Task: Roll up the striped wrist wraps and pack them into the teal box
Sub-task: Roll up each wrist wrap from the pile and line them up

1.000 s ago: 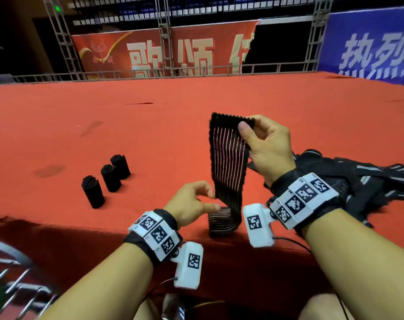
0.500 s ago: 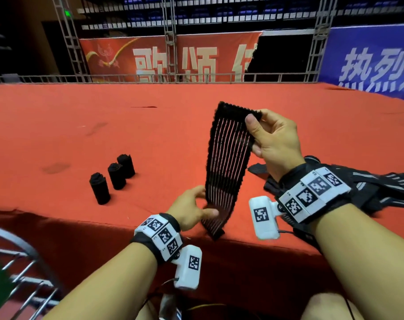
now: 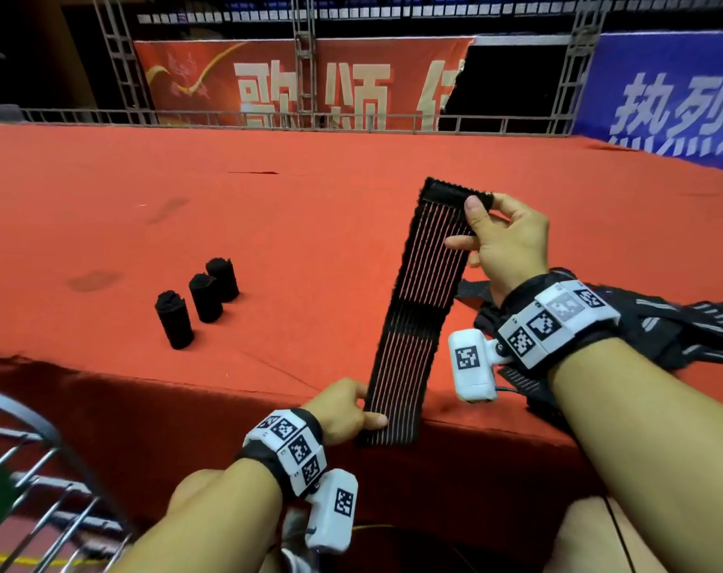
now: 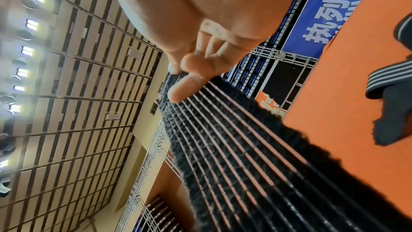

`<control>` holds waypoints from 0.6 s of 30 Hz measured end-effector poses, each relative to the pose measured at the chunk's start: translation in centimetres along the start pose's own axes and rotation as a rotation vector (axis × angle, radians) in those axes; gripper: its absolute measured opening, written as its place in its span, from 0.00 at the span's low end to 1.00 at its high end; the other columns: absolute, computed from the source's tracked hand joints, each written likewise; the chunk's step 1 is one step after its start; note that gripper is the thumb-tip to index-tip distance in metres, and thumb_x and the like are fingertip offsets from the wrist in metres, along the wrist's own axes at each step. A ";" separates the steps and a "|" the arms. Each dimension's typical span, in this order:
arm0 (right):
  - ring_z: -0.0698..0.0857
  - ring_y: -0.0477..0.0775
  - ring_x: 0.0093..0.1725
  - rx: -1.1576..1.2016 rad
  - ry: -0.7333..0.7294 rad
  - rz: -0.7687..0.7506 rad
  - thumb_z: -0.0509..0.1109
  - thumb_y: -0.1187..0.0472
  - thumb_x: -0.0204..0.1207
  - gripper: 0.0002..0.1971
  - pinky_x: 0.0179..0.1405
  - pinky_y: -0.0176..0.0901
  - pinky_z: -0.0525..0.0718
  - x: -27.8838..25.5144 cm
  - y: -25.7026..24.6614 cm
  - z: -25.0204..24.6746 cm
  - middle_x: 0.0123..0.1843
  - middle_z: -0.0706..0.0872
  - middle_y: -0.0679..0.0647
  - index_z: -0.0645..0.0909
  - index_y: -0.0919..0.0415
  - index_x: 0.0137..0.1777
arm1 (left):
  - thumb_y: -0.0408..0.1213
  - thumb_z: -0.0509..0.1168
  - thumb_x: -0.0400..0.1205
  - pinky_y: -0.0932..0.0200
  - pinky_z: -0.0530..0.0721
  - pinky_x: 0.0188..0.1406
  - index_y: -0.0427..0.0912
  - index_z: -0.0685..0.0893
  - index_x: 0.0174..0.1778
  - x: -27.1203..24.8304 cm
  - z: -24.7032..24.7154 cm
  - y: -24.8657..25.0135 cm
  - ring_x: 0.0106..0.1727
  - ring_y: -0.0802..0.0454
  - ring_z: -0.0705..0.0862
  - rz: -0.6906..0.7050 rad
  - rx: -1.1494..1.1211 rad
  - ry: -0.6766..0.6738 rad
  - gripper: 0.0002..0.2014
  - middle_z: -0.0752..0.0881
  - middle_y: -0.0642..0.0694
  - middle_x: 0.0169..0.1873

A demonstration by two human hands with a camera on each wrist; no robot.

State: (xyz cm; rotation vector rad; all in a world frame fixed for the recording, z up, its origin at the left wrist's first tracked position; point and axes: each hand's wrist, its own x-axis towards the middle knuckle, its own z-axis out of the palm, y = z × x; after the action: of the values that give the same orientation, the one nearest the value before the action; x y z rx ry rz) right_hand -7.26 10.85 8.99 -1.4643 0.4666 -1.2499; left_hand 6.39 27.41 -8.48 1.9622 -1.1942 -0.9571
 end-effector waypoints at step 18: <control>0.93 0.50 0.38 -0.026 -0.104 0.405 0.64 0.64 0.88 0.07 0.25 0.30 0.83 3.2 13.7 2.0 0.51 0.87 0.59 0.80 0.60 0.47 | 0.65 0.71 0.76 0.55 0.84 0.42 0.45 0.85 0.32 2.0 -4.6 2.8 0.38 0.49 0.89 -0.129 0.491 0.284 0.24 0.90 0.49 0.29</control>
State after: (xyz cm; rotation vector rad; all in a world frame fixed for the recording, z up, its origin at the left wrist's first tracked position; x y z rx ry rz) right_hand 0.27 4.75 -1.40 -1.3644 0.6723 -0.8452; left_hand 9.68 25.22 -4.30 2.4842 -1.2275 -0.4408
